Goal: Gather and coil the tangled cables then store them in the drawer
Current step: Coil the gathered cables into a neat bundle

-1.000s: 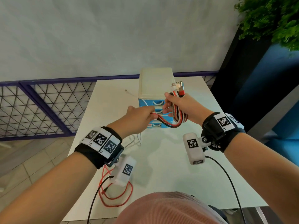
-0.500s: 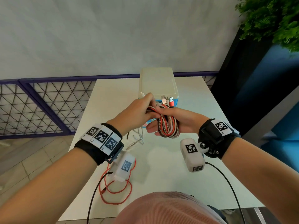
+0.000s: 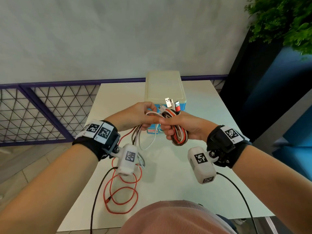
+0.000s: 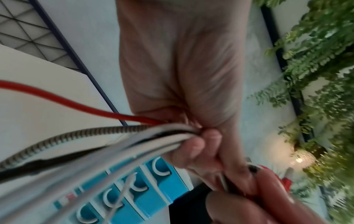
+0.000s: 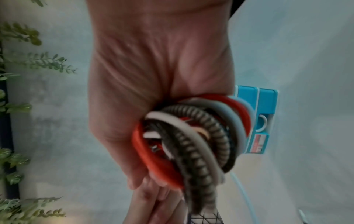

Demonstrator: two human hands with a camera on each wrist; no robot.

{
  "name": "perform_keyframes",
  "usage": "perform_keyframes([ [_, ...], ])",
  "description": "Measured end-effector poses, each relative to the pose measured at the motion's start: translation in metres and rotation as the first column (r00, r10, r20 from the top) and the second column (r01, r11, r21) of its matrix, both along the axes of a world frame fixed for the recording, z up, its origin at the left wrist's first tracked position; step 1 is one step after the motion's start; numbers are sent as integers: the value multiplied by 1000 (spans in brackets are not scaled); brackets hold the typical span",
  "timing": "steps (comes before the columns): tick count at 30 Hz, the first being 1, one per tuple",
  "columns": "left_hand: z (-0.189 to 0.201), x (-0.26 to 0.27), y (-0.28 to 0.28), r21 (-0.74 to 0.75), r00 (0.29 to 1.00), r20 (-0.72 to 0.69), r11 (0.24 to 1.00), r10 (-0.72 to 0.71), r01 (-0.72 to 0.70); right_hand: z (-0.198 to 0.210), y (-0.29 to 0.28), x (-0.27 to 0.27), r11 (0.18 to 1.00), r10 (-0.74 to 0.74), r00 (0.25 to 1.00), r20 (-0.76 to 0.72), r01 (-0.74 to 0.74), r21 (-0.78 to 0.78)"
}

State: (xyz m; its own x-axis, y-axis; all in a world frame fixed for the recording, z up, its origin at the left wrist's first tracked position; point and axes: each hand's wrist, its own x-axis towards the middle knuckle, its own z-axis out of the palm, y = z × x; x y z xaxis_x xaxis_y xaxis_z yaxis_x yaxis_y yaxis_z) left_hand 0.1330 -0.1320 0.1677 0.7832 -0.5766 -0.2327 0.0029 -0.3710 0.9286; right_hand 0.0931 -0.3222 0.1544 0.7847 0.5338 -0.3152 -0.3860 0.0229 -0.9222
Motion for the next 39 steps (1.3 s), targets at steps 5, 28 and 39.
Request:
perform_keyframes([
  [5, 2, -2, 1, 2, 967, -250, 998, -57, 59, 1, -6, 5, 982, -74, 991, 113, 92, -165],
  [28, -42, -3, 18, -49, 960, -264, 995, -94, 84, -13, -19, 28, 864, -454, 876, 163, 478, -161],
  [39, -104, -5, 47, 556, 983, 15, 818, -185, 146, -14, -35, 35, 755, -634, 765, 112, 644, -125],
])
